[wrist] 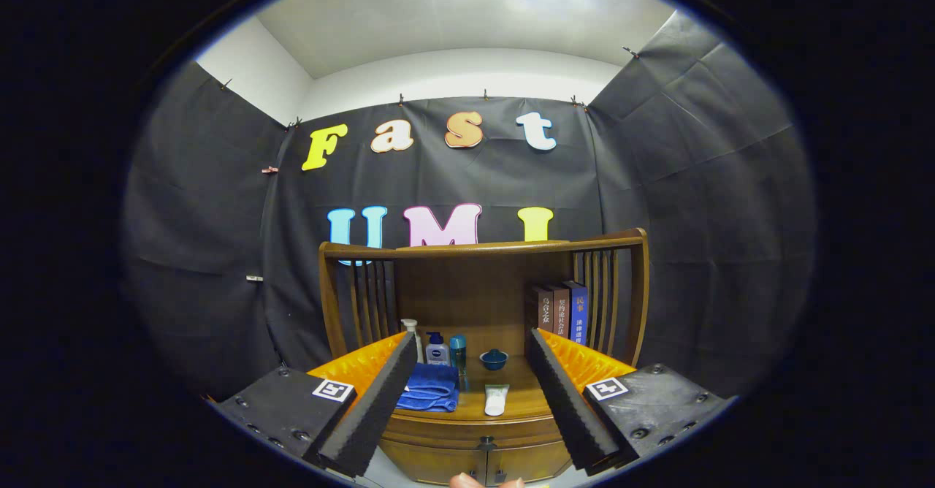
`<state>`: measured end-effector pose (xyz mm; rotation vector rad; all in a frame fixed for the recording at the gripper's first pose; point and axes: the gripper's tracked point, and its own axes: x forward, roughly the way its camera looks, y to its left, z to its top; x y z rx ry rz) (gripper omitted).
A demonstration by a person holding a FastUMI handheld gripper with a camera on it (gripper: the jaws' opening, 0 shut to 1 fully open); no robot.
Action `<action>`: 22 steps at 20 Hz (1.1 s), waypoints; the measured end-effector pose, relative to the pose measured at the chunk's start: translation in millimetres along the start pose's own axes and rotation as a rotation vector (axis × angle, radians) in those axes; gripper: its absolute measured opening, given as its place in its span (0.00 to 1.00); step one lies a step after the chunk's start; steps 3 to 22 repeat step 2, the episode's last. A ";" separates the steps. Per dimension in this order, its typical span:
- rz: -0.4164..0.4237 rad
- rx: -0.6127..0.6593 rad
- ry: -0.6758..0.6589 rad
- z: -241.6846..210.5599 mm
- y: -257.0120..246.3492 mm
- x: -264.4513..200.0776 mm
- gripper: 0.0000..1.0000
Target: Pull open the drawer, take out the items inside it, and place them on the countertop above the cabinet.
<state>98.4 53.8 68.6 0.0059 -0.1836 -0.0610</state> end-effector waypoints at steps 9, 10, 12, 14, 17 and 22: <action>-0.001 0.005 0.001 -0.3 0.4 -0.7 0.99; -0.001 0.005 0.001 -0.3 0.4 -0.7 0.99; -0.001 0.005 0.001 -0.3 0.4 -0.7 0.99; -0.001 0.005 0.001 -0.3 0.4 -0.7 0.99; -0.001 0.005 0.001 -0.3 0.4 -0.7 0.99; -0.001 0.005 0.001 -0.3 0.4 -0.7 0.99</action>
